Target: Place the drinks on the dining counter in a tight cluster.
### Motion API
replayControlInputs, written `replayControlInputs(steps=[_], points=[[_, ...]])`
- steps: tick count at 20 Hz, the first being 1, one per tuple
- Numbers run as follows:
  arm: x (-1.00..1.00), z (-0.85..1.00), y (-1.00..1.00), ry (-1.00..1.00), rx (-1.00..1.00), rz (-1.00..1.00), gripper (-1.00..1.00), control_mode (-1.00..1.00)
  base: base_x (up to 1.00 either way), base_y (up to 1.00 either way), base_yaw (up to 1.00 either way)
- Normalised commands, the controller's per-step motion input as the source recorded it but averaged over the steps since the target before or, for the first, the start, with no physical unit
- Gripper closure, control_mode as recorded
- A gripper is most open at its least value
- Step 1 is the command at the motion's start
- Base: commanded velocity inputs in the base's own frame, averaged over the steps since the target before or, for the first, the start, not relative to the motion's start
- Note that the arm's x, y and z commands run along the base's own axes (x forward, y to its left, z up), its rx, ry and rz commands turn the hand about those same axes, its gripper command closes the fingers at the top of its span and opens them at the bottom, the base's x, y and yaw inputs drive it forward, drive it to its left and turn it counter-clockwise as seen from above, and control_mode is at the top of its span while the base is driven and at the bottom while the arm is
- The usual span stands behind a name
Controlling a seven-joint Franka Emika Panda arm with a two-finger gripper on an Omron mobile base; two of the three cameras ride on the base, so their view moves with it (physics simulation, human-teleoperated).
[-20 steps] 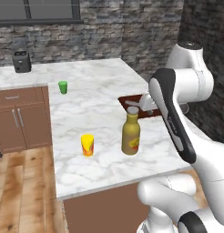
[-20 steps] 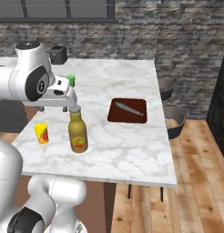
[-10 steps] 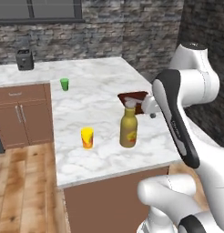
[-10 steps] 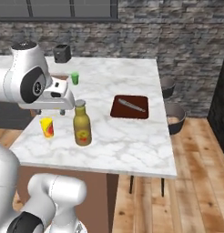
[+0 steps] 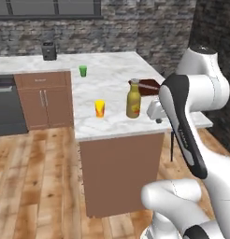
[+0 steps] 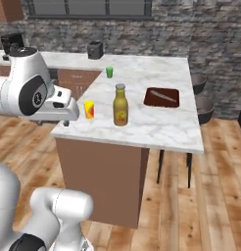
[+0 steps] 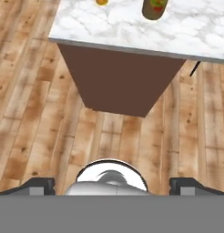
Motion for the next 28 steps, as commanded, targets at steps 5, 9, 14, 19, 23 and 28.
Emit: replayControlInputs(steps=[5, 9, 14, 19, 23, 28], points=[[0.00, 0.00, 0.00, 0.00, 0.00, 0.00, -1.00, 1.00, -0.80, 0.69, 0.37], [0.00, 0.00, 0.00, 0.00, 0.00, 0.00, -1.00, 1.00, 0.00, 0.70, 0.90], [0.00, 0.00, 0.00, 0.00, 0.00, 0.00, -1.00, 1.00, 0.00, 0.47, 0.98], [0.00, 0.00, 0.00, 0.00, 0.00, 0.00, -1.00, 1.00, 0.00, 0.42, 0.98], [0.00, 0.00, 0.00, 0.00, 0.00, 0.00, -1.00, 1.00, 0.00, 0.30, 1.00], [0.00, 0.00, 0.00, 0.00, 0.00, 0.00, -1.00, 1.00, 0.49, 0.06, 0.80]])
